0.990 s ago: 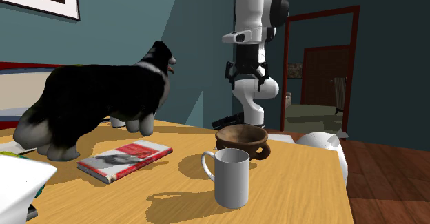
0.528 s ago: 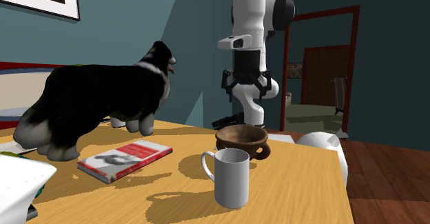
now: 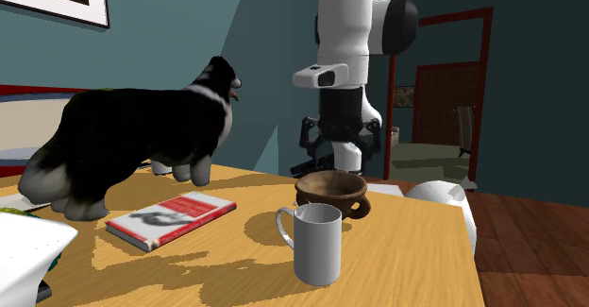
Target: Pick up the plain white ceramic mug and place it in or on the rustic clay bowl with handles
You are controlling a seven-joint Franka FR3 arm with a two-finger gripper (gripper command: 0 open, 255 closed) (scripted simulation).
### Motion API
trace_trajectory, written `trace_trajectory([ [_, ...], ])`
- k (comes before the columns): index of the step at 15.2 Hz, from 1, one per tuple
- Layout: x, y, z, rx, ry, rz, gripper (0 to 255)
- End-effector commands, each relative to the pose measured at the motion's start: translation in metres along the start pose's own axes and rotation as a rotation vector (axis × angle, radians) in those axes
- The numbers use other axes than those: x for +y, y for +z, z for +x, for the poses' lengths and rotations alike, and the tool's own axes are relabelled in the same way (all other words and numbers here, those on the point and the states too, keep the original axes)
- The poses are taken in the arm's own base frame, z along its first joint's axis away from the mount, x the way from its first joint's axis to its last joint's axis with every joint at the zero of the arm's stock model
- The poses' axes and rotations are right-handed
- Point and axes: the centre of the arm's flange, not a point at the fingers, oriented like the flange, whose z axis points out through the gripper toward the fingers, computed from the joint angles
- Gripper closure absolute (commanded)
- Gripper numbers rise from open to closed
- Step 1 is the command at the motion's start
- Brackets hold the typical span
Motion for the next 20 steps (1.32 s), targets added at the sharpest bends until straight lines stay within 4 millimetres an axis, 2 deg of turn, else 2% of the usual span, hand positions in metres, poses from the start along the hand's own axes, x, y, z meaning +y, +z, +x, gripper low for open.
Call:
trace_trajectory([
  [1,-0.004,0.003,0.026,0.003,0.003,0.001,0],
  [8,-0.013,0.021,0.111,0.009,0.012,0.004,0],
  [15,-0.013,0.058,0.111,0.009,0.012,0.004,0],
  [20,-0.013,0.061,0.111,0.009,0.012,0.004,0],
])
